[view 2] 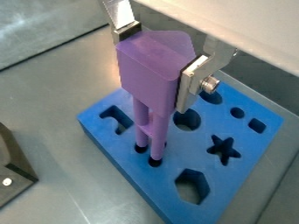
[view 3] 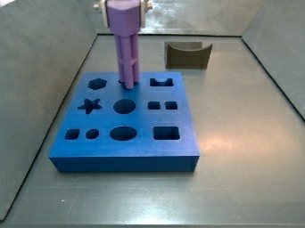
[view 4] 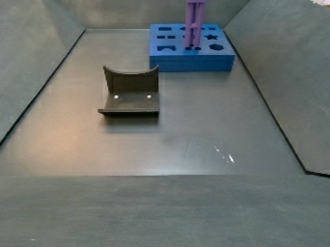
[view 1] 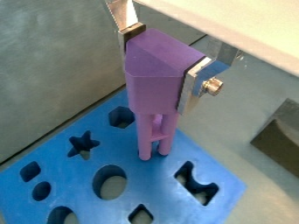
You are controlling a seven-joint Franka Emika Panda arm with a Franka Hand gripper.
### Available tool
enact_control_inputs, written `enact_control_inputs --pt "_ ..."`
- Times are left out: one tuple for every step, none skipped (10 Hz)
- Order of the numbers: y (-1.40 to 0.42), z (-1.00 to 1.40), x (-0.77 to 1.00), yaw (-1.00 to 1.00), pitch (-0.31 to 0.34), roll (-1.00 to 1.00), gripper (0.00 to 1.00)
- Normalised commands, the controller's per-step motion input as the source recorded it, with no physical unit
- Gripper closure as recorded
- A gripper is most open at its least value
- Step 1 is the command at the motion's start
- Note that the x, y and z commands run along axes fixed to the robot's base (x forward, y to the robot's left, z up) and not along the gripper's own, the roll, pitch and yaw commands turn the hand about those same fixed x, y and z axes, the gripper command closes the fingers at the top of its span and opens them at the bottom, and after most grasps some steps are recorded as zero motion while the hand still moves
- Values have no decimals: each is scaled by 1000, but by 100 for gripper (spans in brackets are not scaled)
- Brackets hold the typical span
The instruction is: Insert the 3 prong object.
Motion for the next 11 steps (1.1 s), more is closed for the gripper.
enact_control_inputs --pt "0 -306 -154 0 -50 3 100" --pt "106 -343 0 0 -7 0 100" --pt "151 -360 0 -37 0 3 100" --pt "194 -343 0 -171 0 0 100" --pt "149 -340 0 -269 0 0 100" --pt "83 -363 -66 -286 -17 -16 100" --pt "14 -434 -103 -246 -73 -23 100" --pt "0 -537 -103 -131 -201 -57 100" --pt "0 -591 -43 -29 -251 -63 100" --pt "0 -571 -69 -3 -297 -86 100" --pt "0 -429 -66 0 -291 -154 100"
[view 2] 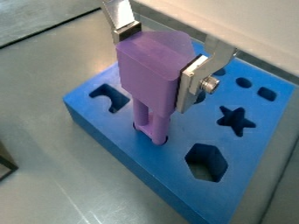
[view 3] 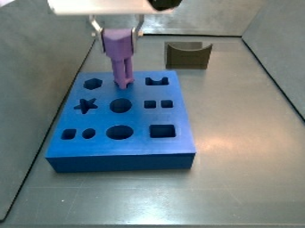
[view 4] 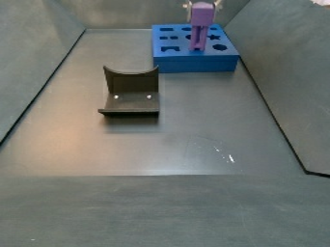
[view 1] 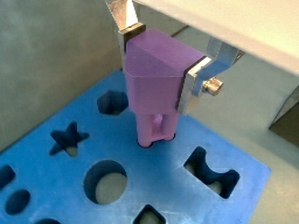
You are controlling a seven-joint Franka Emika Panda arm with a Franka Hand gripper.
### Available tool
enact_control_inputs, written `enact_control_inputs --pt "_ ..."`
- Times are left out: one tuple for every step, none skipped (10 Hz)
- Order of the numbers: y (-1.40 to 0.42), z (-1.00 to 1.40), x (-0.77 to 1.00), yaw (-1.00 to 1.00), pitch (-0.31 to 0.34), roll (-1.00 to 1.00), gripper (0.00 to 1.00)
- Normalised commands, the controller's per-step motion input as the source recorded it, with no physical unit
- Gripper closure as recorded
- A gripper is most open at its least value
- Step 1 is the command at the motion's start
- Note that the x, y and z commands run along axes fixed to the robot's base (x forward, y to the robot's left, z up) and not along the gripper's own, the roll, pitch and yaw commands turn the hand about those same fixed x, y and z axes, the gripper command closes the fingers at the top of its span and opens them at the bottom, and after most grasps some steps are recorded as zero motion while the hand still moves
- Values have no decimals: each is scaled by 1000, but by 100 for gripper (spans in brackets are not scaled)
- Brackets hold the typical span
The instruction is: Insert the 3 prong object.
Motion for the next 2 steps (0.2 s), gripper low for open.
enact_control_inputs --pt "0 -320 -31 0 -221 -89 100" --pt "0 -94 -20 0 -133 -17 100"
